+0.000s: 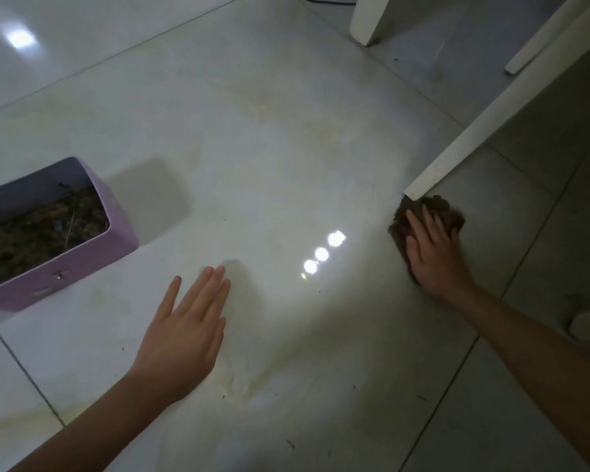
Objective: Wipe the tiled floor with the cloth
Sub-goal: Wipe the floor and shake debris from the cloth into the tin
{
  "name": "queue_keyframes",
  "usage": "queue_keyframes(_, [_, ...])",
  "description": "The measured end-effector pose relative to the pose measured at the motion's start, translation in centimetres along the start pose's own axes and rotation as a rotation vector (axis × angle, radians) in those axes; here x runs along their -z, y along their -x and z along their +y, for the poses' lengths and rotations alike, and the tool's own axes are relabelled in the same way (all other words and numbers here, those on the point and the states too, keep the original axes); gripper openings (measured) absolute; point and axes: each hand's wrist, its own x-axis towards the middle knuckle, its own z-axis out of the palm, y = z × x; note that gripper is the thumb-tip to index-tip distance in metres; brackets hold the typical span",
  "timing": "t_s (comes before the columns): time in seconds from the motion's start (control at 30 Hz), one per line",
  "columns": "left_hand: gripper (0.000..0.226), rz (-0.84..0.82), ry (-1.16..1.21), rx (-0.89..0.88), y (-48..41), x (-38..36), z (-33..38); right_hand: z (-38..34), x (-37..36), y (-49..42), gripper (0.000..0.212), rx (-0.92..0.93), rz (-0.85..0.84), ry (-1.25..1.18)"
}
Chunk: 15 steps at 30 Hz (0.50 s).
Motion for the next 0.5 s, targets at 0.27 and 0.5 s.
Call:
queue_keyframes(0.27, [0.062, 0.125, 0.124, 0.070, -2.2, -0.6, 1.1, -13.0, -3.5, 4.9, 0.045, 0.590, 0.016, -0.095])
queue_keyframes(0.5, [0.056, 0.248, 0.204, 0.028, -2.7, -0.5, 0.3, -5.1, 1.6, -6.9, 0.043, 0.233, 0.118, -0.288])
